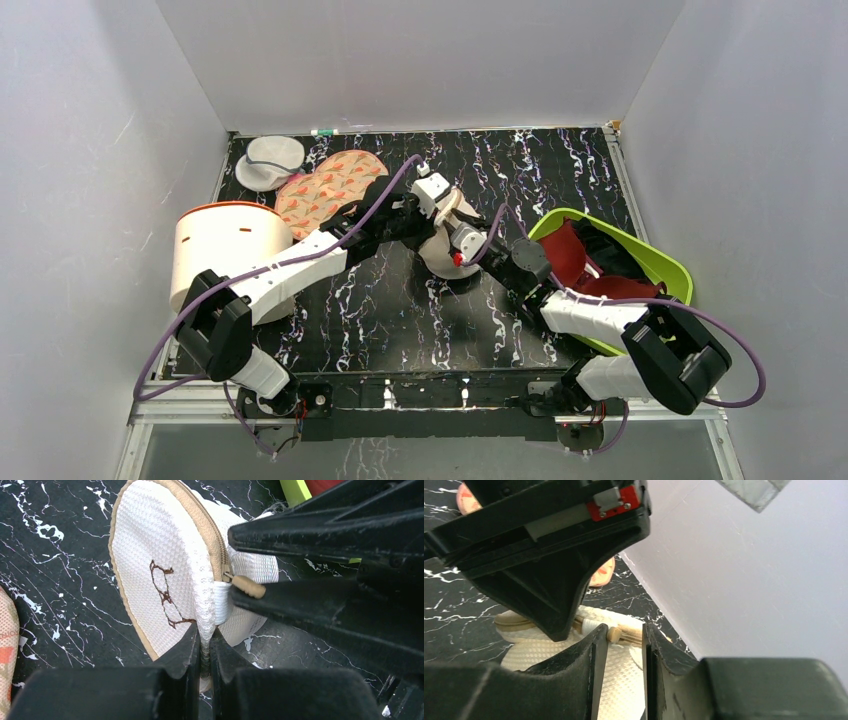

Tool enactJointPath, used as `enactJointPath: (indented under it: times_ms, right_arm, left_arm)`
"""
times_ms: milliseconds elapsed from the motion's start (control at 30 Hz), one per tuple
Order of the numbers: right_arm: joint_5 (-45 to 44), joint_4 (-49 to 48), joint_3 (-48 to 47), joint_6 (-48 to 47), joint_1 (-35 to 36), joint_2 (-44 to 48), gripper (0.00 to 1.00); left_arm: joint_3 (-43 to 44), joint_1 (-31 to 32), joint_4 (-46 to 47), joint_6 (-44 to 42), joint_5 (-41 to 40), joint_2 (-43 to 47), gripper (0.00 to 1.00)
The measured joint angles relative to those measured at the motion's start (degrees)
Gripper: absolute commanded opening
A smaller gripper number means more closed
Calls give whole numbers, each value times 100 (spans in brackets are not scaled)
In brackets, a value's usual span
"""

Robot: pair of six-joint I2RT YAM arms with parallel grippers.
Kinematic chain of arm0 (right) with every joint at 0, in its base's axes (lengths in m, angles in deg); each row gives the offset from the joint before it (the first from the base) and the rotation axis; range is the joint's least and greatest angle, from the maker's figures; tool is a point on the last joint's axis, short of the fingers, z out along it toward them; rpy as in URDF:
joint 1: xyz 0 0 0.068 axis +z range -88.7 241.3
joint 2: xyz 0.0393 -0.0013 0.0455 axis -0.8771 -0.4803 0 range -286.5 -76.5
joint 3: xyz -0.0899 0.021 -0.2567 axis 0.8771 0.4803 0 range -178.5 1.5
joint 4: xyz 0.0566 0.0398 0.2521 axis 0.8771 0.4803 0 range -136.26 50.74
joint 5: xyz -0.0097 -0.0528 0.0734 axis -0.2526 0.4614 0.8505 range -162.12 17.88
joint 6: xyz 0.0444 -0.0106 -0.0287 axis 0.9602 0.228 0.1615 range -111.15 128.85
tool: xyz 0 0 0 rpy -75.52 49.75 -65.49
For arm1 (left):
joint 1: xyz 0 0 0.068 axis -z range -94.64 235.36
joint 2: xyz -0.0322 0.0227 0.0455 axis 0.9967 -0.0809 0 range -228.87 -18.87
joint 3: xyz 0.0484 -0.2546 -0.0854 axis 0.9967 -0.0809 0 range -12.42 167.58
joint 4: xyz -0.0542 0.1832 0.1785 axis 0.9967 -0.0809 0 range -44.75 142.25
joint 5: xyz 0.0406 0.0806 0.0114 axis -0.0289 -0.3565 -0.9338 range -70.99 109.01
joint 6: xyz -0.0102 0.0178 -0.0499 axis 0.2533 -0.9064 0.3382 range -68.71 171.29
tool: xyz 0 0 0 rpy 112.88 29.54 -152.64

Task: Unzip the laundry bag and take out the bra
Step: Unzip the laundry bag at the center of the board.

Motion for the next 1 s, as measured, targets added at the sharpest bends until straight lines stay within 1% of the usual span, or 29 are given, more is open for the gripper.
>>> enactJointPath:
  times_ms: [300, 767, 900, 1000]
  right_arm:
    - [-164, -44, 7, 7, 0, 55, 21]
    - [-140, -44, 39, 105, 0, 59, 21]
    - [-140, -44, 116, 177, 0, 70, 16]
    - [-144, -37, 129, 195, 0, 81, 6]
  left_arm:
    - [0, -9, -20, 2, 44, -7, 0]
    - [0, -11, -22, 2, 50, -7, 0]
    - [0, -15, -22, 2, 50, -7, 0]
    - [0, -15, -22, 4, 50, -7, 0]
